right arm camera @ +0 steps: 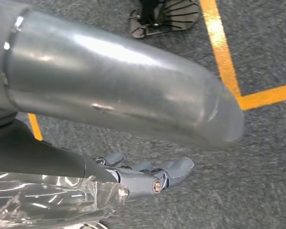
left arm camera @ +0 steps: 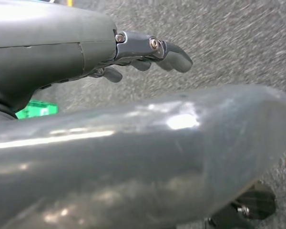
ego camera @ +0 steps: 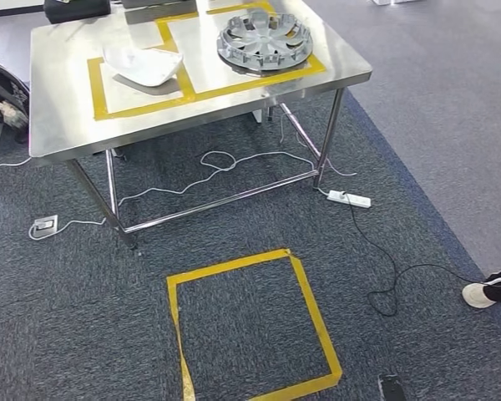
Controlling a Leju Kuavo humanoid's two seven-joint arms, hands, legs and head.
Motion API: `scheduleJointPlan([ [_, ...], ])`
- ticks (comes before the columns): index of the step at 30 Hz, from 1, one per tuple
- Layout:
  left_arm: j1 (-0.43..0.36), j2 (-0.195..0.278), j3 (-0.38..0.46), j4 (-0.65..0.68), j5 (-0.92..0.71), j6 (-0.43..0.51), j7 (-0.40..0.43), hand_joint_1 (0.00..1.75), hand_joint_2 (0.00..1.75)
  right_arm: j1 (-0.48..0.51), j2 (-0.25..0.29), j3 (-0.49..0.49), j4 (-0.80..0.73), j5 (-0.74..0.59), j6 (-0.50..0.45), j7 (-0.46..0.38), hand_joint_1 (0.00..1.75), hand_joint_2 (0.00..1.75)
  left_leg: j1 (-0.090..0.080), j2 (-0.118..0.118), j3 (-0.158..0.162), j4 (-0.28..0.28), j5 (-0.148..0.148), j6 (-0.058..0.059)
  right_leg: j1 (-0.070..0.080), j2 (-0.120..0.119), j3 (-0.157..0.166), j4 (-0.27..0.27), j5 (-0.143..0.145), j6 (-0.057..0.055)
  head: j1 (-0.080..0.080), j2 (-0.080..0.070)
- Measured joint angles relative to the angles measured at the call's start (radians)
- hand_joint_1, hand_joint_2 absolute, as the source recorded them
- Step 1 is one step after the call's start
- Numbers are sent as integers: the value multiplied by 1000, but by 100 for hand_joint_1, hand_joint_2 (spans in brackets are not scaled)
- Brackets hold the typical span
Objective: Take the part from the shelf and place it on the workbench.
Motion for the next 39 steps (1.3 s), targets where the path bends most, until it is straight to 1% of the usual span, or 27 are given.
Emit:
scheduleJointPlan([
  [1,0,0,-3,0,0,1,6,0,0,1,0,-1,1,5,-3,6,0,0,1,1,-7,0,6,7,-1,1,-6,2,-2,5,0,0],
  [2,1,0,-6,1,0,2,12,0,0,3,1,-2,3,11,-7,12,0,0,3,3,-14,-1,13,15,-2,1,-13,16,-21,10,2,0],
  [4,1,1,-13,2,1,3,18,0,0,5,4,-2,6,22,-17,23,0,0,5,5,-29,-2,30,28,-5,3,-44,105,-101,21,6,0],
  [5,2,1,-14,2,1,4,18,0,0,5,5,-2,8,29,-23,29,0,0,5,5,-39,-2,38,30,-6,3,-64,174,-147,26,7,0],
  [6,2,0,-15,2,1,4,19,0,0,5,5,-2,9,35,-28,36,0,0,4,3,-49,-1,47,30,-7,3,-81,241,-177,29,8,0],
  [7,2,0,-15,2,1,4,19,0,0,4,5,-2,9,42,-34,42,0,0,4,0,-60,-1,56,29,-8,3,-87,286,-185,31,8,0],
  [8,2,0,-16,2,1,4,21,0,0,4,5,-1,10,50,-39,50,0,0,5,-4,-71,0,64,26,-8,3,-77,297,-172,31,7,0],
  [9,2,0,-16,2,1,4,22,0,0,5,5,-1,10,58,-44,59,0,0,5,-9,-80,1,72,23,-9,5,-46,266,-144,30,7,0],
  [10,2,0,-17,2,1,4,24,0,0,5,5,0,10,67,-49,67,0,0,6,-16,-89,2,80,19,-11,15,6,199,-118,28,7,0],
  [12,0,-1,-19,2,0,4,26,0,0,4,6,4,10,83,-58,82,0,0,4,-31,-104,5,93,9,-14,49,115,46,-109,23,7,0],
  [13,-1,-1,-20,2,0,4,27,0,0,4,7,7,11,91,-62,88,0,0,4,-38,-108,6,100,4,-15,61,147,-3,-118,20,7,0],
  [15,0,0,-21,2,0,6,31,0,0,4,9,14,14,105,-70,98,0,0,4,-53,-116,8,112,-7,-13,56,153,-24,-126,12,7,0],
  [17,3,1,-22,3,0,7,35,0,0,3,12,21,16,115,-74,105,0,0,6,-52,-128,21,104,-17,-13,36,142,-21,-119,-5,6,0],
  [19,4,1,-22,4,0,7,37,0,0,3,14,26,17,125,-78,108,0,0,7,-29,-164,98,39,-26,-15,14,131,-22,-108,-23,0,0],
  [21,3,1,-23,4,0,7,38,0,0,7,14,32,17,135,-83,109,0,0,8,-13,-214,233,-42,-33,-12,-8,117,-21,-99,-30,-5,0],
  [22,3,1,-23,4,-1,7,38,0,0,8,14,36,18,140,-85,109,0,0,9,-11,-229,284,-61,-35,-10,-20,111,-19,-95,-31,-5,0],
  [23,4,1,-24,4,-1,7,38,0,0,9,15,40,18,143,-86,108,0,0,9,-10,-227,303,-58,-36,-9,-31,106,-18,-92,-30,-5,0],
  [24,4,0,-27,4,-2,7,39,0,0,9,15,43,18,147,-87,108,0,0,9,-7,-205,283,-38,-36,-8,-43,102,-16,-91,-30,-5,0],
  [25,5,0,-29,4,-2,7,39,0,0,8,16,47,18,151,-88,107,0,0,9,2,-165,226,-9,-34,-8,-53,100,-14,-89,-29,-5,0],
  [27,3,1,-36,4,-2,7,39,0,0,8,16,53,18,158,-92,107,0,0,5,48,-74,85,31,-29,-4,-73,97,-11,-88,-24,-6,0],
  [29,0,1,-39,4,-1,7,39,0,0,8,17,58,18,165,-96,106,0,0,-1,77,-39,16,37,-18,2,-92,97,-8,-86,-15,-3,0],
  [31,0,1,-39,4,1,7,39,0,0,7,17,62,19,171,-98,106,0,0,-2,60,-47,8,39,-3,3,-107,97,-6,-85,-5,-1,0],
  [33,2,2,-39,4,2,8,40,0,0,7,18,67,19,176,-101,104,0,0,2,38,-54,6,48,12,-1,-73,82,25,-112,8,1,0],
  [35,1,2,-40,5,4,9,41,0,0,10,20,72,20,181,-102,103,0,0,4,17,-64,5,57,25,-3,-18,34,137,-179,15,3,0],
  [37,1,0,-40,5,4,9,41,0,0,15,21,74,21,185,-104,103,0,0,3,-10,-73,6,65,29,-3,1,-23,269,-233,16,3,0],
  [38,2,0,-40,5,4,9,42,0,0,16,21,75,21,188,-104,103,0,0,3,-24,-76,6,68,29,-2,3,-33,295,-234,15,4,0],
  [39,3,0,-40,5,4,9,42,0,0,16,21,76,21,190,-105,103,0,0,3,-38,-78,7,71,27,-3,4,-23,278,-215,13,4,0],
])
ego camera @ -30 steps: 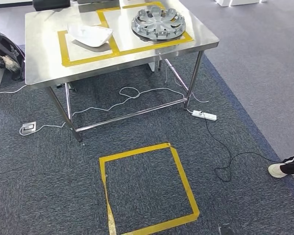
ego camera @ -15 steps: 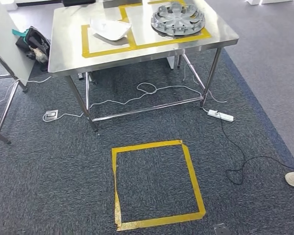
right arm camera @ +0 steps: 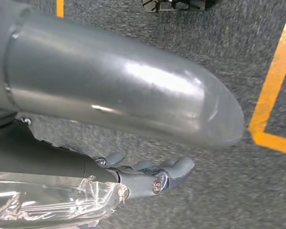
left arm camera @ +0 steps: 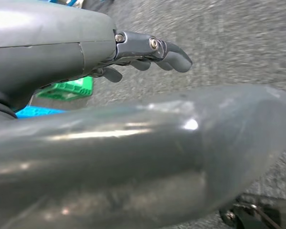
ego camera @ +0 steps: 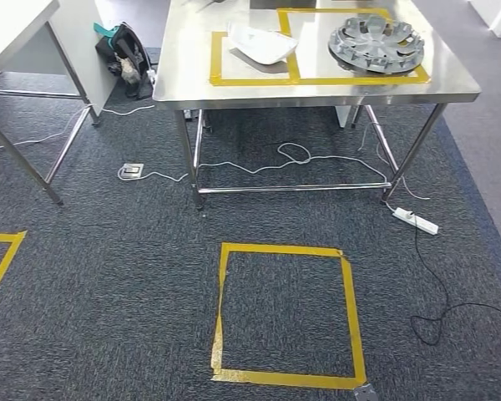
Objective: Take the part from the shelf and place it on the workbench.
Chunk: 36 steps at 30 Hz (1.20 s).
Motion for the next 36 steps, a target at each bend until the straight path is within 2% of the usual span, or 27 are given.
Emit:
scheduleJointPlan([
  [1,1,0,0,0,0,0,1,0,0,0,0,2,0,3,0,1,0,0,0,-14,-1,1,2,-2,-1,6,29,-56,34,-2,0,0],
  [3,0,0,0,0,0,0,2,0,0,0,0,7,2,13,-1,4,0,0,-1,-40,-5,4,6,-8,-7,56,103,-205,91,-6,0,0],
  [4,-2,-1,0,0,0,0,3,0,0,-1,0,10,2,17,-1,7,0,0,-1,-51,-9,6,9,-13,-10,80,127,-256,103,-8,-1,0],
  [5,-2,-1,0,0,-1,1,3,0,0,-1,0,13,3,21,-1,9,0,0,0,-63,-16,8,13,-20,-12,98,140,-281,104,-9,-1,0],
  [6,-2,0,0,0,-1,1,4,0,0,-1,0,16,4,23,-2,12,0,0,1,-74,-24,9,18,-27,-11,98,141,-285,102,-12,-1,0],
  [7,-1,0,0,0,-2,1,4,0,0,0,1,18,4,25,-2,14,0,0,4,-84,-31,9,23,-34,-10,86,140,-284,105,-16,-1,0],
  [8,1,0,-1,0,-3,2,6,0,0,0,2,20,4,26,-2,16,0,0,4,-76,-38,14,21,-41,-11,74,138,-285,109,-22,-2,0],
  [9,2,0,-1,0,-3,2,8,0,0,0,2,22,4,27,-2,17,0,0,4,-55,-49,33,7,-46,-12,59,136,-286,113,-29,-5,0],
  [11,0,0,-3,1,-4,3,11,0,0,1,3,24,4,28,-2,21,0,0,3,5,-95,132,-56,-55,-13,27,132,-289,118,-37,-12,0],
  [13,-2,0,-6,1,-4,3,12,0,0,5,3,24,5,28,-3,25,0,0,7,26,-155,266,-120,-64,-11,-7,127,-289,119,-39,-15,0],
  [14,-2,-1,-6,1,-5,3,12,0,0,6,3,24,5,28,-3,25,0,0,9,28,-167,302,-129,-66,-11,-24,125,-289,120,-39,-15,0],
  [15,-1,-1,-7,1,-5,3,12,0,0,5,3,24,5,28,-3,26,0,0,10,29,-159,299,-118,-68,-11,-39,124,-289,120,-39,-15,0],
  [17,0,-1,-7,1,-6,3,12,0,0,3,3,24,5,29,-2,29,0,0,11,49,-90,190,-59,-67,-11,-65,126,-288,120,-37,-15,0],
  [19,-3,-2,-9,1,-8,3,12,0,0,1,3,24,5,30,-2,35,0,0,8,104,-19,64,-21,-61,-3,-86,127,-285,118,-29,-16,0],
  [20,-5,-3,-11,1,-9,4,12,0,0,1,3,24,5,31,-2,38,0,0,5,123,-5,32,-17,-55,1,-97,127,-283,117,-23,-14,0],
  [21,-6,-3,-12,1,-10,4,12,0,0,1,3,24,5,32,-2,42,0,0,3,129,-3,20,-19,-48,5,-108,127,-281,116,-19,-13,0],
  [23,-4,-3,-16,1,-11,5,12,0,0,0,3,25,5,37,-2,51,0,0,2,104,-10,19,-16,-32,4,-122,128,-278,111,-9,-8,0],
  [25,-2,-4,-21,1,-11,6,12,0,0,0,4,28,6,41,0,63,0,0,5,81,-14,17,-9,-18,-1,-81,109,-231,74,0,-5,0],
  [27,-4,-5,-24,1,-12,7,12,0,0,3,4,32,8,44,1,73,0,0,5,56,-19,16,-4,-7,-4,-20,51,-100,3,3,-1,0],
  [28,-4,-6,-25,1,-13,7,12,0,0,6,4,33,9,45,1,76,0,0,4,42,-22,16,-2,-4,-4,-7,18,-29,-26,3,0,0],
  [29,-4,-6,-25,1,-13,7,12,0,0,7,4,33,11,45,1,79,0,0,3,27,-24,16,0,-2,-3,-2,-4,17,-38,2,0,0],
  [30,-3,-6,-25,1,-13,7,12,0,0,8,4,34,12,46,1,81,0,0,3,13,-25,17,1,-2,-3,0,-9,24,-28,1,0,0],
  [31,-2,-7,-25,1,-13,7,12,0,0,8,4,34,12,46,2,84,0,0,3,-1,-25,17,3,-3,-4,3,7,-12,0,0,0,0],
  [32,-1,-7,-25,1,-13,7,12,0,0,8,4,36,12,47,3,88,0,0,3,-15,-25,18,4,-5,-6,14,38,-79,38,-1,0,0],
  [33,-2,-7,-26,1,-14,7,12,0,0,8,4,37,13,47,5,93,0,0,3,-29,-26,20,6,-9,-10,42,73,-152,68,-1,1,0],
  [35,-4,-7,-26,1,-15,7,12,0,0,8,4,38,14,46,11,101,0,0,1,-53,-34,25,10,-19,-18,91,118,-251,95,-2,0,0],
  [36,-4,-7,-26,1,-15,7,12,0,0,8,4,38,15,44,16,102,0,0,2,-65,-39,26,13,-26,-18,102,124,-263,93,-4,-1,0],
])
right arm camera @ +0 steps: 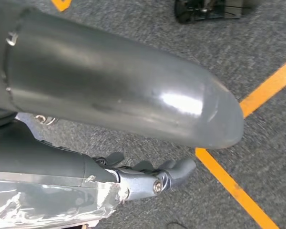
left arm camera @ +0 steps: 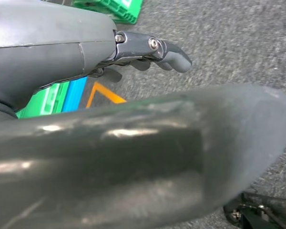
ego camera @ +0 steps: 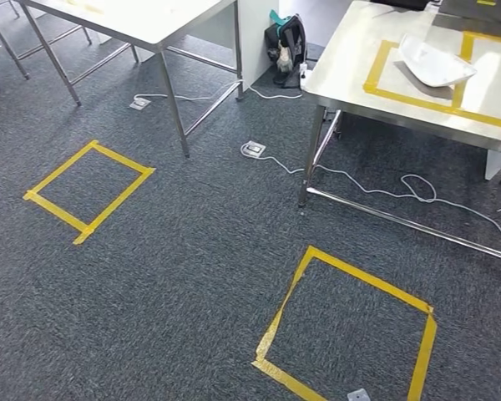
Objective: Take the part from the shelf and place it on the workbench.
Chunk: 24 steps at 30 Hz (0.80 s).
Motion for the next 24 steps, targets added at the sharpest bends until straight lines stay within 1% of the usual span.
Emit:
scheduleJointPlan([
  [1,1,0,0,0,0,0,0,0,0,0,0,0,0,-2,4,0,0,0,2,-12,-5,-1,5,-7,1,-9,1,-2,2,-4,0,0],
  [2,3,1,0,0,0,0,0,0,0,0,0,0,0,-4,7,0,0,0,4,-16,-9,-1,7,-14,2,-22,2,-2,5,-11,0,0],
  [3,5,1,-1,0,0,0,0,0,0,1,1,0,0,-5,9,-1,0,0,4,-3,-16,7,2,-20,2,-35,3,-4,9,-18,-3,0],
  [4,6,1,-1,0,0,0,0,0,0,1,1,0,0,-5,10,-2,0,0,3,20,-30,33,-16,-25,1,-50,3,-6,12,-25,-6,0],
  [5,5,1,-1,0,0,0,0,0,0,2,1,0,0,-6,11,-2,0,0,2,49,-52,79,-45,-29,2,-66,2,-9,14,-29,-9,0],
  [6,4,0,-2,0,0,0,0,0,0,4,0,0,0,-6,12,-3,0,0,2,75,-82,144,-81,-33,4,-81,2,-9,15,-32,-13,0],
  [7,2,0,-2,0,0,0,0,0,0,6,0,0,0,-6,14,-3,0,0,3,87,-114,213,-112,-36,6,-98,1,-9,15,-33,-14,0],
  [8,2,-1,-2,0,0,-1,0,0,0,8,0,0,0,-6,17,-4,0,0,4,91,-136,263,-129,-37,7,-115,0,-9,14,-33,-14,0],
  [9,2,-1,-3,0,0,-1,0,0,0,8,0,0,0,-6,20,-6,0,0,5,93,-141,282,-128,-38,8,-130,-1,-9,14,-34,-14,0],
  [10,3,-2,-3,0,-1,-1,0,0,0,8,0,0,0,-6,24,-7,0,0,6,95,-126,261,-108,-38,8,-143,-1,-9,14,-33,-14,0],
  [11,4,-2,-3,0,-1,-2,0,0,0,7,0,0,0,-5,27,-8,0,0,6,102,-94,208,-78,-37,9,-156,0,-9,13,-33,-14,0],
  [12,4,-2,-4,0,-3,-2,0,0,0,6,0,0,0,-5,29,-9,0,0,5,120,-53,138,-49,-34,9,-166,2,-9,12,-31,-14,0],
  [13,2,-2,-4,0,-4,-2,0,0,0,6,0,0,0,-5,32,-10,0,0,2,138,-18,73,-31,-31,12,-176,3,-7,10,-27,-15,0],
  [14,-1,-3,-4,0,-6,-2,0,0,0,6,-1,0,0,-5,34,-10,0,0,0,153,5,29,-21,-25,16,-186,3,-7,8,-23,-14,0],
  [15,-3,-3,-5,0,-7,-2,0,0,0,6,-2,0,0,-5,36,-11,0,0,-3,161,14,6,-20,-20,19,-196,3,-7,7,-17,-14,0],
  [17,-2,-4,-6,0,-9,-3,0,0,0,4,-3,0,0,-6,42,-13,0,0,-5,145,10,0,-20,-6,20,-213,5,-9,6,-7,-13,0],
  [18,0,-4,-6,0,-10,-2,0,0,0,2,-4,0,0,-7,45,-15,0,0,-4,136,10,-2,-18,0,19,-206,4,-5,0,-2,-13,0],
  [19,2,-4,-8,0,-11,-2,0,0,0,1,-5,0,0,-8,47,-18,0,0,-2,128,10,-4,-16,5,17,-188,-4,15,-16,3,-11,0],
  [20,2,-5,-10,0,-12,-2,0,0,0,1,-5,0,0,-10,49,-20,0,0,0,119,9,-6,-13,11,16,-163,-23,56,-42,6,-9,0],
  [21,1,-6,-14,0,-13,-1,0,0,0,3,-6,0,0,-11,51,-22,0,0,0,110,8,-6,-12,16,15,-135,-52,120,-76,8,-7,0],
  [22,-1,-8,-17,0,-15,-1,0,0,0,5,-6,0,0,-12,51,-23,0,0,0,99,6,-6,-11,19,14,-118,-86,194,-109,8,-5,0],
  [23,-2,-9,-20,0,-16,-1,0,0,0,8,-6,0,0,-13,52,-23,0,0,-1,86,5,-6,-10,21,15,-109,-116,257,-131,8,-5,0],
  [24,-2,-9,-22,0,-17,-1,0,0,0,10,-7,0,0,-14,52,-23,0,0,-2,73,5,-5,-9,22,15,-104,-134,290,-135,8,-4,0],
])
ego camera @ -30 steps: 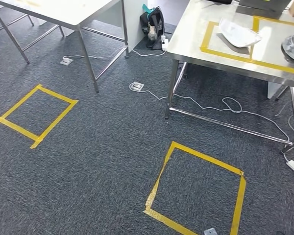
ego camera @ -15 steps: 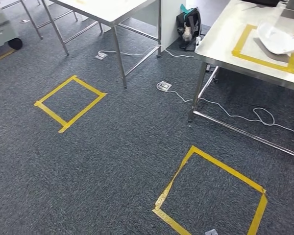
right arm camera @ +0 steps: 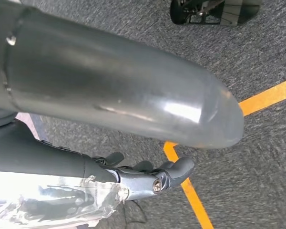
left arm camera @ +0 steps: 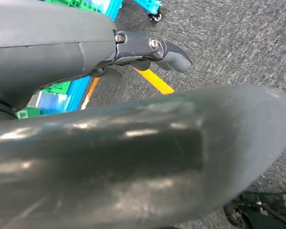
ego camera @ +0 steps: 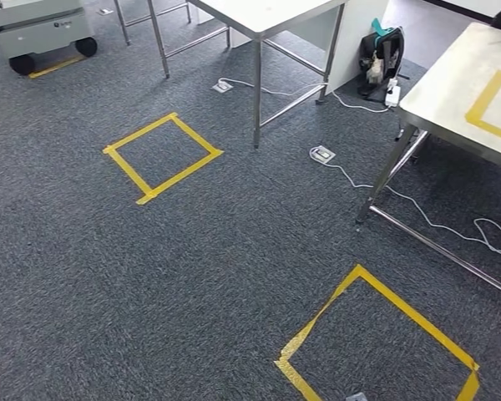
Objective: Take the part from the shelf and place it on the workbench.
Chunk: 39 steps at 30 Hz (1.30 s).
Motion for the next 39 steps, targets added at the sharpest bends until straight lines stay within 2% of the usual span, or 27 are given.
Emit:
scheduleJointPlan([
  [1,1,0,-1,0,-1,0,0,0,0,1,0,0,0,0,0,0,0,0,0,-13,0,0,1,0,0,2,2,-10,18,-1,0,0],
  [2,2,-1,-1,0,-1,0,0,0,0,0,0,0,0,-1,0,0,0,0,1,-27,1,1,2,-1,-2,7,23,-59,51,-1,0,0],
  [3,2,-1,-2,0,-2,0,0,0,0,0,0,0,0,-1,0,0,0,0,1,-41,1,2,3,-4,-5,22,57,-132,90,-2,0,0],
  [5,0,-1,-2,0,-3,0,0,0,0,-1,0,0,0,0,0,0,0,0,0,-66,-2,6,5,-13,-12,67,114,-256,131,-3,0,0],
  [6,0,-1,-2,0,-3,0,0,0,0,-1,0,0,0,0,0,0,0,0,1,-76,-5,6,7,-19,-12,82,126,-282,135,-6,0,0],
  [7,0,-1,-2,0,-3,0,0,0,0,-2,0,0,0,1,0,0,0,0,2,-87,-9,5,10,-26,-11,83,130,-289,132,-11,-1,0],
  [8,2,-1,-3,0,-3,0,0,0,0,-3,0,0,0,1,0,0,0,0,4,-97,-12,3,15,-33,-9,71,132,-289,136,-19,-1,0],
  [9,4,-1,-3,0,-3,0,0,0,0,-4,0,0,0,2,0,1,0,0,6,-93,-14,4,15,-38,-7,59,135,-291,139,-26,-1,0],
  [11,6,-1,-3,0,-3,0,0,0,0,-4,0,0,0,3,-1,1,0,0,4,-47,-38,48,-15,-47,-8,33,138,-296,146,-39,-5,0],
  [13,3,-1,-4,0,-3,0,0,0,0,-2,0,0,0,3,-2,1,0,0,3,7,-95,169,-84,-53,-4,4,136,-297,147,-45,-9,0],
  [15,2,-2,-5,0,-3,0,0,0,0,1,-1,0,0,3,-2,1,0,0,5,19,-147,283,-126,-57,-1,-28,134,-296,146,-47,-10,0],
  [16,3,-2,-5,0,-3,0,0,0,0,1,-1,0,0,3,-2,1,0,0,5,21,-149,293,-120,-57,-1,-43,134,-296,145,-47,-10,0],
  [17,4,-3,-6,0,-3,0,0,0,0,0,-1,0,0,4,-2,1,0,0,5,24,-128,259,-95,-56,0,-56,135,-296,145,-47,-10,0],
  [18,4,-3,-7,0,-3,0,0,0,0,-2,-1,0,0,4,-2,1,0,0,5,34,-90,194,-62,-54,0,-68,136,-296,144,-46,-10,0],
  [20,1,-4,-7,0,-3,0,0,0,0,-3,-1,0,0,4,-2,1,0,0,-1,84,-14,56,-18,-46,5,-88,139,-296,139,-39,-9,0],
  [22,-2,-5,-8,0,-3,0,0,0,0,-4,-1,0,0,5,-2,2,0,0,-7,107,13,2,-12,-37,10,-107,145,-298,134,-29,-7,0],
  [24,0,-4,-8,0,-3,0,0,0,0,-6,-1,0,0,5,-2,3,0,0,-7,81,11,-2,-9,-26,8,-119,152,-301,130,-18,-6,0],
  [26,2,-4,-8,0,-2,0,0,0,0,-8,0,0,0,6,-2,4,0,0,-2,58,13,-7,-4,-15,5,-79,138,-263,101,-8,-4,0],
  [28,-1,-6,-8,0,-1,0,0,0,0,-5,0,0,0,8,-1,4,0,0,0,34,12,-8,0,-7,4,-21,83,-139,36,-4,0,0],
  [29,-2,-6,-8,0,0,0,0,0,0,-2,0,0,0,8,-1,4,0,0,0,20,11,-8,1,-5,4,-8,48,-66,5,-4,2,0],
  [30,-2,-7,-8,0,1,0,0,0,0,0,0,0,0,8,-1,4,0,0,-1,5,10,-7,1,-4,5,-2,20,-14,-10,-5,3,0],
  [31,-1,-7,-8,0,2,0,0,0,0,1,0,0,0,9,-1,4,0,0,-1,-10,10,-7,2,-4,5,1,8,1,-4,-6,3,0],
  [32,0,-7,-8,0,4,0,0,0,0,0,0,0,0,9,-1,4,0,0,-1,-25,11,-7,2,-5,5,3,16,-25,22,-8,3,0],
  [33,1,-8,-8,0,5,0,0,0,0,0,0,0,0,9,-1,4,0,0,0,-40,12,-7,3,-6,3,13,42,-88,62,-10,4,0],
  [35,0,-8,-8,0,5,-1,0,0,0,-1,0,0,0,10,0,4,0,0,-1,-69,13,-5,4,-12,-1,59,105,-232,124,-13,3,0],
  [37,0,-8,-8,0,5,-2,0,0,0,-2,0,0,0,10,0,5,0,0,1,-93,8,-4,7,-23,-2,86,133,-295,137,-20,2,0],
  [39,3,-8,-8,0,6,-2,0,0,0,-4,0,0,0,11,1,5,0,0,6,-111,0,-5,12,-37,1,65,139,-299,141,-31,2,0],
])
